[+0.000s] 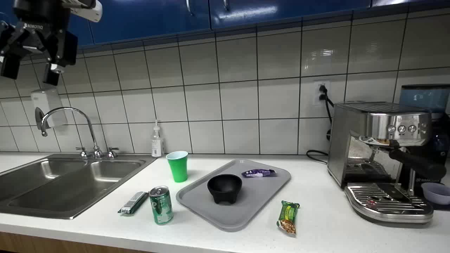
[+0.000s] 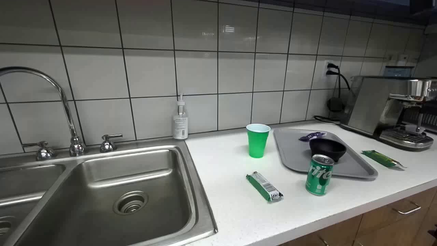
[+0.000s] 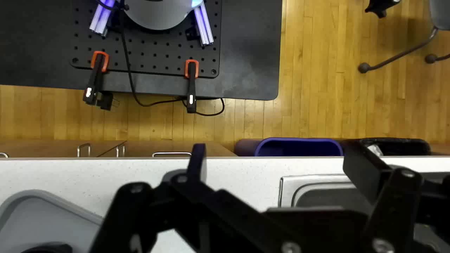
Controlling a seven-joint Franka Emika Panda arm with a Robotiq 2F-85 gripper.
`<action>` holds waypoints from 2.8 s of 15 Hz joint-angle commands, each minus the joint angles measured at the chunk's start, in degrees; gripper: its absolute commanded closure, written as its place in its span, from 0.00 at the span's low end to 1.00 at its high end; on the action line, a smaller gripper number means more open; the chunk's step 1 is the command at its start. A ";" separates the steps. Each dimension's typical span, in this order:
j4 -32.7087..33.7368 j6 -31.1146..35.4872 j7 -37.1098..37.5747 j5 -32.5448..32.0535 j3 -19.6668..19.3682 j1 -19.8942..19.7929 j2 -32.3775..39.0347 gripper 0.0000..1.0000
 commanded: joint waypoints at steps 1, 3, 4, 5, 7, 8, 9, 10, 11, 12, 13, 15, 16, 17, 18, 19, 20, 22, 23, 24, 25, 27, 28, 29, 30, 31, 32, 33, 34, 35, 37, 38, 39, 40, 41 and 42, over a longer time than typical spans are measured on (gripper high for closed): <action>0.13 -0.25 -0.63 0.42 1.05 -1.42 0.05 0.00; 0.13 -0.25 -0.63 0.42 1.04 -1.42 0.04 0.00; 0.13 -0.25 -0.63 0.42 1.04 -1.42 0.05 0.00; 0.13 -0.25 -0.63 0.42 1.04 -1.42 0.05 0.00; 0.13 -0.25 -0.63 0.42 1.04 -1.42 0.04 0.00; 0.13 -0.24 -0.63 0.42 1.04 -1.42 0.05 0.00; 0.13 -0.24 -0.63 0.42 1.04 -1.42 0.04 0.00; 0.13 -0.25 -0.63 0.42 1.04 -1.42 0.05 0.00; 0.13 -0.24 -0.63 0.42 1.04 -1.42 0.05 0.00; 0.13 -0.24 -0.63 0.42 1.04 -1.42 0.05 0.00; 0.03 -0.51 -1.24 -0.74 0.67 -1.79 0.11 0.00; -0.33 -1.39 -3.75 -2.42 -0.63 -2.25 0.52 0.00; -0.87 -1.10 -5.64 -4.09 -1.13 -2.54 0.40 0.00; -1.27 -1.38 -7.49 -5.26 -1.82 -2.65 0.56 0.00; -1.85 -1.11 -9.07 -6.84 -2.29 -2.91 0.62 0.00; -2.50 -1.05 -10.81 -8.15 -2.94 -3.05 0.68 0.00; -3.51 -0.50 -12.04 -9.68 -3.40 -3.32 0.69 0.00; -5.14 0.56 -13.39 -11.69 -4.25 -3.74 0.92 0.00; -5.87 1.14 -13.86 -12.36 -4.63 -3.91 1.03 0.00; -6.75 2.37 -13.91 -12.94 -4.80 -4.13 1.13 0.00; -7.43 3.61 -13.90 -13.22 -4.97 -4.28 1.36 0.00; -8.62 6.72 -13.15 -13.10 -5.16 -4.63 2.07 0.00; -9.14 8.50 -12.82 -12.97 -5.25 -4.82 2.47 0.00; -9.52 10.15 -12.62 -12.73 -5.41 -5.02 3.05 0.00; -9.85 11.87 -12.44 -12.66 -5.55 -5.26 3.68 0.00; -10.15 13.88 -12.42 -12.83 -5.72 -5.59 4.50 0.00; -10.34 15.84 -12.58 -13.12 -5.88 -5.95 5.34 0.00; -10.46 17.63 -12.66 -13.18 -6.05 -6.33 6.22 0.00; -10.39 19.33 -12.71 -13.29 -6.26 -6.74 7.41 0.00; -10.18 21.01 -12.76 -13.33 -6.55 -7.11 8.64 0.00; -9.53 24.20 -13.18 -13.43 -7.23 -7.88 11.29 0.00; -9.32 25.84 -13.34 -13.45 -7.58 -8.23 12.48 0.00; -9.06 27.78 -13.47 -13.71 -7.96 -8.68 13.94 0.00; -8.78 29.56 -13.55 -13.91 -8.32 -9.11 15.37 0.00; -8.47 31.41 -13.60 -14.08 -8.76 -9.60 16.95 0.00; -8.09 33.15 -13.75 -14.18 -9.22 -10.11 18.51 0.00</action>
